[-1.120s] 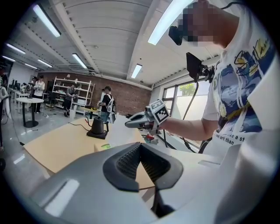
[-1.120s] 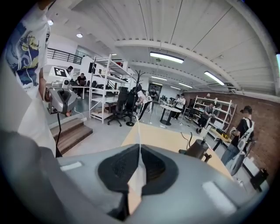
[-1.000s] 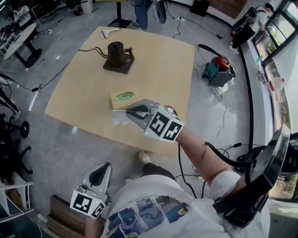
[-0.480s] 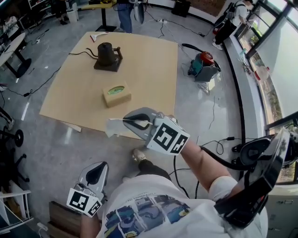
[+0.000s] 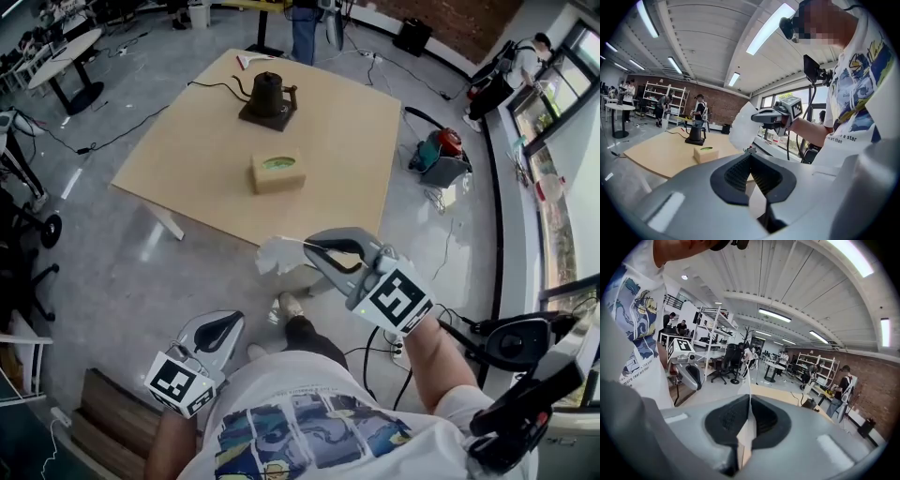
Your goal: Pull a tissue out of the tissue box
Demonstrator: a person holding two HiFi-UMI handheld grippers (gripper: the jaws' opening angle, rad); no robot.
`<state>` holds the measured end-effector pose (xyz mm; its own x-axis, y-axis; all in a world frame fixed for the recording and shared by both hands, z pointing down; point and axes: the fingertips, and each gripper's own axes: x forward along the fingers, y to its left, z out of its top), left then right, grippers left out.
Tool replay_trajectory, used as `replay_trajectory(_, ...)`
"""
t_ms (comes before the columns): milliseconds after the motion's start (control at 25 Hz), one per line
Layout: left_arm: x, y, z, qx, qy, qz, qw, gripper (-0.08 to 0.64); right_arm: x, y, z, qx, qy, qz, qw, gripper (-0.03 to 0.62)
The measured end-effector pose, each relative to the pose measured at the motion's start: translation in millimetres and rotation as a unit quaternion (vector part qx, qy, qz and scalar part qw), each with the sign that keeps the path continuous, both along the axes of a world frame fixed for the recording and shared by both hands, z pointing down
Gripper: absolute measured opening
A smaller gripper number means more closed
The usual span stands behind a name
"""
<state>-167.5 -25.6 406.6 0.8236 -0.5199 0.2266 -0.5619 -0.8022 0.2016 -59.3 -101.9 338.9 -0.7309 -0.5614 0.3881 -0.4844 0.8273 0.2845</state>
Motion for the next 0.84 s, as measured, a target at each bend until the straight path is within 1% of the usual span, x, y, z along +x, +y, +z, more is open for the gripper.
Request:
replay_trajectory(200,-19.0,8.8,4.2,0.005,0.003,-0.003,1.0,0.006,-13.8,10.8,-4.8,0.006,0.001,0.003,1.0,0.003)
replay_trajectory(480,-42.1,23.3,1.4,0.007,0.006,-0.017,0.9998,0.006,-35.1,26.9,-11.0,0.008,0.007,-0.007,1.0,0.003)
replay_trajectory(840,-81.2,37.1,3.2,0.007,0.007,-0.03,0.9995,0.006,-74.3,43.6,-9.7,0.007,0.011,-0.022,1.0,0.003)
